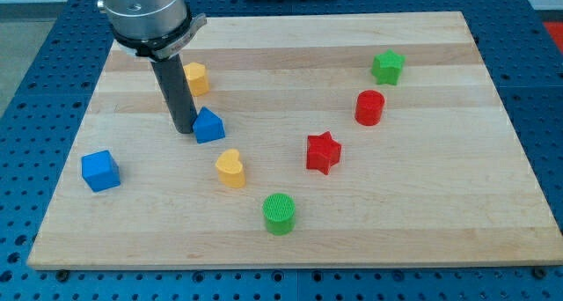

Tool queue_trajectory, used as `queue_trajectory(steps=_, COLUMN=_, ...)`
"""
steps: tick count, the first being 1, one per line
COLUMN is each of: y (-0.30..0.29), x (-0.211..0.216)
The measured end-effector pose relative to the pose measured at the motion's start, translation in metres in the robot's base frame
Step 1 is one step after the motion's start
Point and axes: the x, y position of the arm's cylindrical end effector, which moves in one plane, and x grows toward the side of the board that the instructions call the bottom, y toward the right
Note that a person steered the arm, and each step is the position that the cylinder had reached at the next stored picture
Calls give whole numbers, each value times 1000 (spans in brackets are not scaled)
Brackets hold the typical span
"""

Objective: Push red star slightly towards down

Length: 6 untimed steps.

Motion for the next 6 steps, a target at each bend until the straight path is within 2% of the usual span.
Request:
queue_trajectory(steps=2, y=-10, x=3)
queue_trajectory(steps=4, y=-65, x=19)
queue_trajectory(steps=6, y=-72, x=54)
